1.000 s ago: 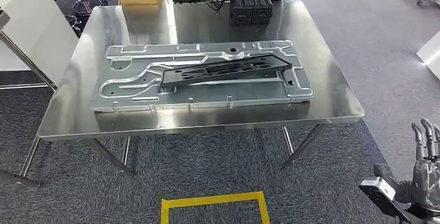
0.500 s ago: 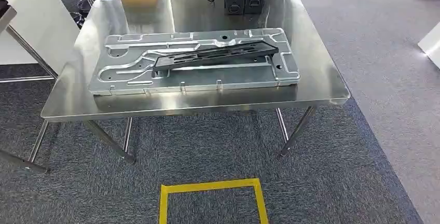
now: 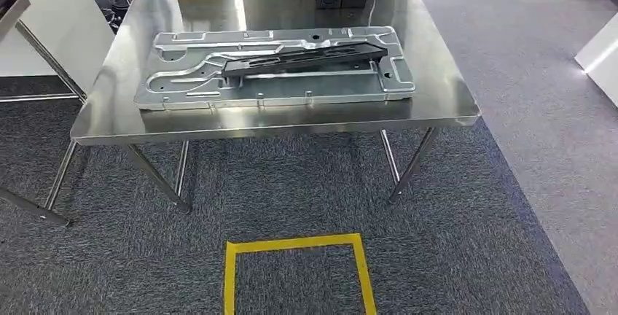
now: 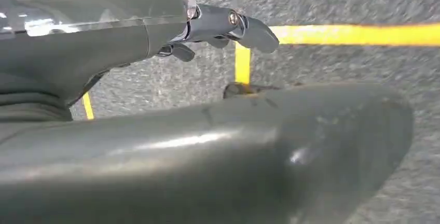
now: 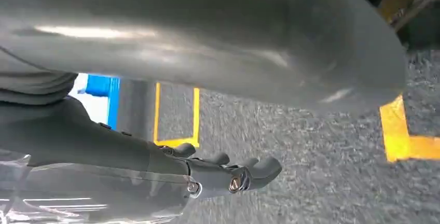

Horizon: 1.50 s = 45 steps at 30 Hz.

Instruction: Take the parts from the cabinet and place them on the table.

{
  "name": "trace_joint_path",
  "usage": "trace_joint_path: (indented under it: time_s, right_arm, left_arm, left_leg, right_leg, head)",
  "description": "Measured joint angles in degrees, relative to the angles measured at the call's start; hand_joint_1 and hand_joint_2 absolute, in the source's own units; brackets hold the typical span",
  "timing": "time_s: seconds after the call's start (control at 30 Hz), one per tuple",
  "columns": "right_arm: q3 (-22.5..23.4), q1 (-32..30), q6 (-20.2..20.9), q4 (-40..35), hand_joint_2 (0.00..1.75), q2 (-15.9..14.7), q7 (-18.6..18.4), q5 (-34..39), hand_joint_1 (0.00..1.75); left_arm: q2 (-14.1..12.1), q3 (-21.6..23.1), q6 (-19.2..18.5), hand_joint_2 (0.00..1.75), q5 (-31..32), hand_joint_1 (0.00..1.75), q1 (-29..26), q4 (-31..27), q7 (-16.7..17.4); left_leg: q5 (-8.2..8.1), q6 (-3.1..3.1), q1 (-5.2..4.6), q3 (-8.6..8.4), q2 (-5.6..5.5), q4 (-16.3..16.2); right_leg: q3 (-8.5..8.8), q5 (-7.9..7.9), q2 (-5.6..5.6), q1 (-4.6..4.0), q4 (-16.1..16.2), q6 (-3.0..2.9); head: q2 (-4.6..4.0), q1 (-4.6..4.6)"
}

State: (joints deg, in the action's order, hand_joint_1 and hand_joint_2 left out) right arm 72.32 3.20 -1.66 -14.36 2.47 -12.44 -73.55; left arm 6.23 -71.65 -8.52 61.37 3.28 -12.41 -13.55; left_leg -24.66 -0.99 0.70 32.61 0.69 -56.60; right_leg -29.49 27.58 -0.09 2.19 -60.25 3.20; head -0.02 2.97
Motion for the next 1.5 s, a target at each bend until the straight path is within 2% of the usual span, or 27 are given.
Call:
trace_joint_path:
  time_s: [0.03, 0.07, 0.13, 0.2, 0.3, 0.37, 0.43, 0.5, 0.53, 0.57, 0.67, 0.7, 0.73, 0.77, 0.83, 0.87, 0.93, 1.0, 1.07, 1.1, 1.2, 1.27, 1.33, 1.37, 1.4, 1.43, 1.5]
  right_arm:
    - [0.15, 0.33, 0.07, 0.28, 0.0, 0.39, 0.0, 0.09, 0.0]
    - [0.37, 0.48, 0.07, 0.33, 0.0, 0.44, 0.02, 0.27, 0.0]
    - [0.83, 0.58, 0.11, 0.55, 0.0, 0.66, 0.24, 0.64, 0.0]
    - [1.07, 0.68, 0.13, 0.86, 0.0, 0.88, 0.35, 0.83, 0.0]
    - [1.58, 0.79, 0.13, 0.96, 0.0, 0.94, 0.57, 1.36, 0.0]
    - [2.08, 0.8, 0.11, 1.03, 0.0, 0.94, 0.76, 1.86, 0.0]
    - [2.47, 0.82, 0.0, 1.1, 0.0, 0.94, 1.36, 2.3, 0.0]
    - [2.74, 0.84, -0.13, 1.14, 0.0, 0.94, 1.93, 2.74, 0.0]
    - [2.98, 0.99, -0.15, 1.16, 0.0, 0.96, 2.73, 2.87, 0.0]
    - [3.1, 0.87, -0.15, 1.2, 0.0, 1.16, 3.49, 2.87, 0.0]
    - [3.28, 0.79, -1.09, 1.2, 0.0, 1.14, 3.98, 1.77, 0.0]
    - [3.28, 0.7, -1.35, 1.2, 0.0, 0.88, 3.71, 1.47, 0.0]
    - [3.28, 0.74, -1.44, 1.23, 0.0, 0.79, 3.54, 1.42, 0.0]
    - [3.28, 0.67, -1.4, 1.25, 0.0, 0.75, 3.15, 1.42, 0.0]
    - [3.28, 0.4, -1.46, 1.25, 0.0, 0.57, 3.04, 1.44, 0.0]
    - [3.28, 0.41, -1.51, 1.25, 0.0, 0.55, 3.02, 1.49, 0.0]
    - [3.28, 0.38, -1.53, 1.25, 0.0, 0.44, 3.04, 1.58, 0.0]
    - [3.3, 0.34, -1.51, 1.25, 0.0, 0.38, 3.04, 1.66, 0.0]
    - [3.28, 0.46, -1.4, 1.25, 0.0, 0.35, 2.97, 1.84, 0.0]
    - [3.32, 0.49, -1.33, 1.25, 0.0, 0.35, 2.95, 1.88, 0.0]
    - [3.43, 0.35, -0.98, 1.27, 0.0, 0.46, 2.77, 1.93, 0.0]
    - [3.5, 0.5, -0.92, 1.36, 0.0, 0.7, 2.4, 1.93, 0.0]
    - [3.54, 0.48, -0.83, 1.36, 0.0, 0.83, 2.36, 2.12, 0.0]
    - [3.59, 0.49, -0.81, 1.38, 0.0, 0.96, 2.36, 2.21, 0.0]
    - [3.61, 0.57, -0.62, 1.42, 0.0, 1.07, 2.36, 2.21, 0.0]
    - [3.63, 0.73, -0.26, 1.44, 0.0, 1.27, 2.36, 2.23, 0.0]
    - [3.63, 0.96, 0.22, 1.6, 0.0, 1.66, 2.36, 2.25, 0.0]
  left_arm:
    - [0.0, 0.2, -0.11, 0.0, 0.0, 0.0, 0.02, 0.0, 0.0]
    - [0.0, 0.31, -0.24, 0.0, 0.04, 0.0, 0.08, 0.0, -0.02]
    - [0.02, 0.37, -0.42, 0.0, 0.15, 0.0, 0.09, 0.0, -0.02]
    - [0.0, 0.4, -0.59, 0.0, 0.33, 0.0, -0.06, 0.0, -0.09]
    - [0.02, 0.44, -0.87, 0.0, 0.5, 0.0, 0.0, 0.0, -0.46]
    - [0.02, 0.5, -1.09, 0.0, 0.85, 0.0, 0.01, 0.0, -0.63]
    - [0.0, 0.72, -1.18, 0.0, 1.01, 0.0, 0.06, 0.0, -0.72]
    - [0.0, 0.81, -1.16, 0.0, 1.01, 0.0, 0.17, 0.0, -0.72]
    - [-0.02, 0.81, -1.09, 0.0, 0.96, 0.0, 0.4, 0.0, -0.72]
    - [-0.09, 0.81, -0.92, 0.0, 0.75, 0.0, 0.56, 0.0, -0.74]
    - [-0.05, 0.81, -0.04, 0.0, 0.44, 0.0, 0.61, 0.0, -0.96]
    - [0.11, 0.79, 0.31, 0.0, 0.35, 0.0, 0.49, 0.04, -1.05]
    - [0.11, 0.79, 0.48, 0.0, 0.17, 0.0, 0.64, 0.04, -1.16]
    - [0.09, 0.77, 0.7, 0.0, -0.09, 0.0, 0.62, 0.04, -1.4]
    - [0.06, 0.74, 0.87, 0.0, -0.15, 0.0, 0.55, 0.04, -1.62]
    - [0.04, 0.74, 0.87, 0.0, -0.04, 0.0, 0.52, 0.04, -1.81]
    - [0.06, 0.75, 0.87, 0.0, 0.07, 0.0, 0.54, 0.04, -2.12]
    - [0.06, 0.75, 0.85, 0.0, 0.46, 0.0, 0.53, 0.06, -2.19]
    - [0.09, 0.75, 0.76, 0.0, 0.74, 0.0, 0.53, 0.04, -2.25]
    - [0.11, 0.77, 0.66, 0.0, 1.05, 0.0, 0.47, 0.07, -2.23]
    - [0.13, 0.77, 0.61, 0.0, 1.36, 0.0, 0.29, 0.07, -2.05]
    - [0.13, 0.81, 0.63, 0.0, 1.7, 0.0, 0.25, 0.07, -1.86]
    - [0.13, 0.83, 0.61, 0.0, 1.86, 0.0, 0.14, 0.07, -1.55]
    - [0.13, 0.83, 0.61, 0.0, 1.86, 0.0, 0.2, 0.07, -1.53]
    - [0.13, 0.83, 0.61, 0.0, 1.86, 0.0, 0.27, 0.07, -1.44]
    - [0.09, 0.85, 0.61, 0.0, 2.03, 0.0, 0.36, 0.07, -1.38]
    - [-0.18, 0.85, 0.61, 0.0, 2.05, 0.0, 0.57, 0.07, -1.2]
  left_leg:
    - [0.13, 0.52, -0.18, 0.84, -0.02, -0.54]
    - [0.49, 1.04, -0.22, 1.21, -0.02, -0.85]
    - [1.19, 1.89, -0.16, 1.31, -0.05, -0.84]
    - [0.54, 2.56, 0.24, 2.08, -0.2, -1.52]
    - [-9.77, 3.04, 0.28, 4.94, -0.22, -11.84]
    - [-12.18, 3.16, 0.27, 5.8, -0.22, -18.63]
    - [-7.63, 2.85, 0.25, 2.9, -0.22, -17.53]
    - [-4.24, 2.29, 0.2, -2.7, -0.25, -10.19]
    - [-5.94, 1.55, -0.03, -7.55, -0.31, -3.24]
    - [-7.42, 1.29, -0.37, -10.54, -0.31, 1.84]
    - [-6.92, 0.23, -0.85, -9.82, -0.29, 2.41]
    - [-5.72, -0.4, -0.1, -9.3, -0.07, 3.19]
    - [-4.96, -0.85, -0.26, -8.36, 0.25, 3.09]
    - [-4.04, -1.41, -0.26, -7.23, 0.2, 3.03]
    - [-2.54, -1.56, -0.47, -5.19, 0.18, 2.91]
    - [-1.77, -1.52, -0.55, -4.08, 0.26, 2.67]
    - [-0.46, -1.22, -0.55, -1.56, 0.37, 1.71]
    - [0.46, -0.92, -0.52, 0.9, 0.36, 0.51]
    - [1.07, -0.43, -0.94, 2.21, 0.19, -0.88]
    - [1.65, 0.0, -0.99, 2.55, 0.27, -1.06]
    - [3.52, 1.07, -0.99, 3.51, 0.2, -0.87]
    - [-2.61, 1.39, -0.49, 4.97, -0.12, -4.36]
    - [-9.79, 1.82, -0.36, 6.67, -0.13, -12.82]
    - [-11.15, 1.97, -0.35, 7.18, -0.13, -16.85]
    - [-10.47, 2.02, -0.32, 7.05, -0.14, -19.03]
    - [-7.62, 2.0, -0.27, 5.86, -0.16, -19.57]
    - [-3.09, 1.78, -0.22, 0.99, -0.17, -14.72]
  right_leg:
    - [1.65, 1.93, 0.22, -0.49, 2.77, 0.01]
    - [1.56, 2.3, 0.37, -0.7, 3.67, -0.73]
    - [1.04, 1.94, 0.3, -0.98, 3.45, -1.34]
    - [0.09, 0.82, -0.3, -0.62, 3.76, -2.83]
    - [-1.93, -0.9, -0.41, -1.03, 3.76, -3.81]
    - [-3.47, -2.02, -0.49, -1.36, 3.59, -3.89]
    - [-5.29, -3.21, -0.52, -1.56, 3.22, -3.78]
    - [-6.6, -4.14, -0.49, -1.69, 2.91, -3.54]
    - [-6.89, -4.79, -0.52, -1.66, 2.76, -3.31]
    - [-7.0, -5.13, -0.48, -1.94, 2.71, -2.9]
    - [-6.92, -7.23, -0.78, -1.48, 3.57, -1.73]
    - [-7.37, -7.42, -0.63, -1.71, 3.55, -1.38]
    - [-7.94, -4.73, -0.31, -1.52, 2.59, -1.14]
    - [-8.8, -0.2, -0.16, -1.35, -0.41, -1.09]
    - [-10.1, 6.72, -0.12, -1.28, -8.86, -0.66]
    - [-10.57, 7.56, -0.12, -1.28, -12.96, -0.49]
    - [-8.98, 2.99, -0.13, -1.26, -15.21, -0.31]
    - [-3.16, -0.31, -0.13, -1.18, -8.93, -0.5]
    - [6.15, 3.33, 0.0, -1.55, 3.56, -1.08]
    - [7.22, 5.21, 0.02, -1.5, 6.34, -1.7]
    - [5.33, 3.6, -0.06, -1.33, 5.85, -3.03]
    - [3.75, 2.12, -0.62, -1.37, 5.73, -4.18]
    - [1.73, 0.5, -0.71, -1.54, 5.6, -4.31]
    - [0.49, -0.34, -0.78, -1.6, 5.4, -4.28]
    - [-0.58, -0.99, -0.79, -1.61, 5.11, -4.22]
    - [-2.18, -1.79, -0.8, -1.61, 4.6, -4.1]
    - [-4.55, -2.95, -0.78, -1.61, 3.7, -3.83]
  head:
    - [0.0, 0.02]
    - [0.0, 0.02]
    - [0.0, 0.02]
    - [0.0, 0.0]
    - [0.0, 0.02]
    - [0.0, 0.04]
    - [0.0, 0.04]
    - [0.0, 0.04]
    - [0.0, 0.04]
    - [0.0, 0.04]
    - [0.0, 0.04]
    - [0.0, 0.02]
    - [0.0, 0.02]
    - [0.0, 0.02]
    - [0.0, -0.02]
    - [0.0, -0.02]
    - [0.0, -0.02]
    - [0.0, -0.02]
    - [0.0, -0.02]
    - [0.0, 0.0]
    - [0.0, -0.02]
    - [0.0, 0.0]
    - [0.0, 0.0]
    - [0.0, 0.0]
    - [0.0, 0.0]
    - [0.0, 0.02]
    - [0.0, 0.0]
